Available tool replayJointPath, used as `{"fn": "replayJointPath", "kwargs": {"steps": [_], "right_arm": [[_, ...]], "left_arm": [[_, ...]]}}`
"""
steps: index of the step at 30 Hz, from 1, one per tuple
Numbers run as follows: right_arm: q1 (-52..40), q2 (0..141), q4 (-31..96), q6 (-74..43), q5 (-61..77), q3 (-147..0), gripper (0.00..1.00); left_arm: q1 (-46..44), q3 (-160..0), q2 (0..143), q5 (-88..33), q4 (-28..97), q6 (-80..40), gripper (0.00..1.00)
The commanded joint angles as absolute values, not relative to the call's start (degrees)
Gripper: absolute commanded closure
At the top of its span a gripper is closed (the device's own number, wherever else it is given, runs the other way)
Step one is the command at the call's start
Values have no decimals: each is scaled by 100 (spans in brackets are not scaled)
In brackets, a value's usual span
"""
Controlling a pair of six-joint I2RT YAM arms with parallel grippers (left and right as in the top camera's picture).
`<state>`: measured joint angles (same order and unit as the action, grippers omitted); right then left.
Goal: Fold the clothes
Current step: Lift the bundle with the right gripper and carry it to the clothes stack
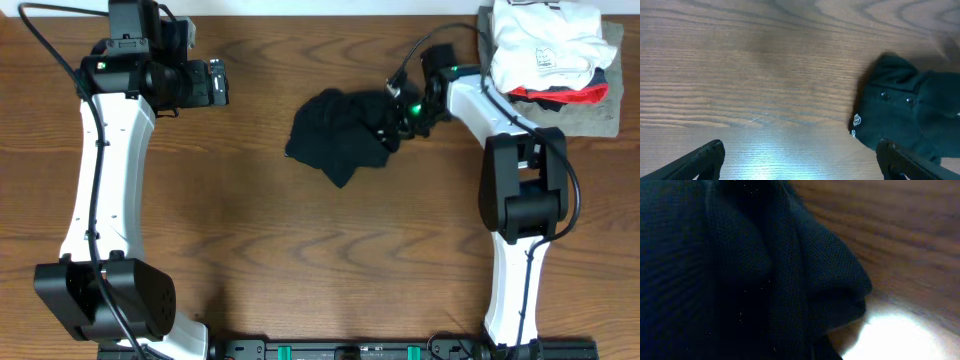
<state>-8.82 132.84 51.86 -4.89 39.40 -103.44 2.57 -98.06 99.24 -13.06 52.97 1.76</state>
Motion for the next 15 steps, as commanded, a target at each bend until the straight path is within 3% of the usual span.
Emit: {"fn": "replayJointPath", "kwargs": {"steps": [1, 9, 15], "right_arm": [[-731, 13107, 5520, -62, 4051, -11227, 99], [-690, 13028, 6711, 183, 3577, -13026, 99], [-558, 13028, 6866, 187, 3341, -13898, 99]], "left_arm": [[283, -9771, 9972, -1232, 5290, 274, 2], [283, -9771, 9972, -1232, 5216, 276, 2], [283, -9771, 9972, -1232, 5216, 274, 2]]}}
